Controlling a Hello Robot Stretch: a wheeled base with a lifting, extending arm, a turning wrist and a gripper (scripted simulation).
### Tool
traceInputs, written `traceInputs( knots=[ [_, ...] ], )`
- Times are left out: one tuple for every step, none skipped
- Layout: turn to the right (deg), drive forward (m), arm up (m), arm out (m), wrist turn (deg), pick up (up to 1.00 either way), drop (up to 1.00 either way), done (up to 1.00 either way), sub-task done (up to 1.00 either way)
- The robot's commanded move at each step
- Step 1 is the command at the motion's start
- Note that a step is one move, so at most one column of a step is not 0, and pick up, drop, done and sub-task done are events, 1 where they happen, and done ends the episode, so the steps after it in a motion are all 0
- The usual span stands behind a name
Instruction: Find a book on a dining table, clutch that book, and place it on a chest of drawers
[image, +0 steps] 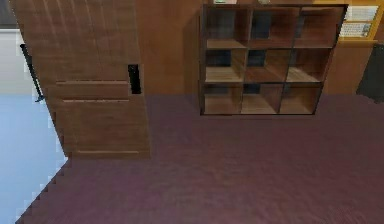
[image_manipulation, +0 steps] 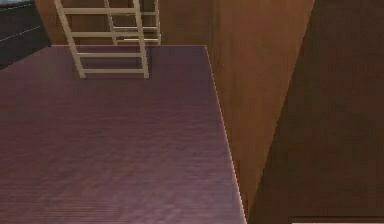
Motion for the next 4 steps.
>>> traceInputs(
  knots=[
    [45.0,0.00,0.00,0.00,0.0,0.00,0.00,0.00,0.00],
    [21.0,0.00,0.00,0.00,0.0,0.00,0.00,0.00,0.00],
    [0.0,0.10,0.00,0.00,0.0,0.00,0.00,0.00,0.00],
    [-45.0,0.00,0.00,0.00,0.0,0.00,0.00,0.00,0.00]
  ],
)
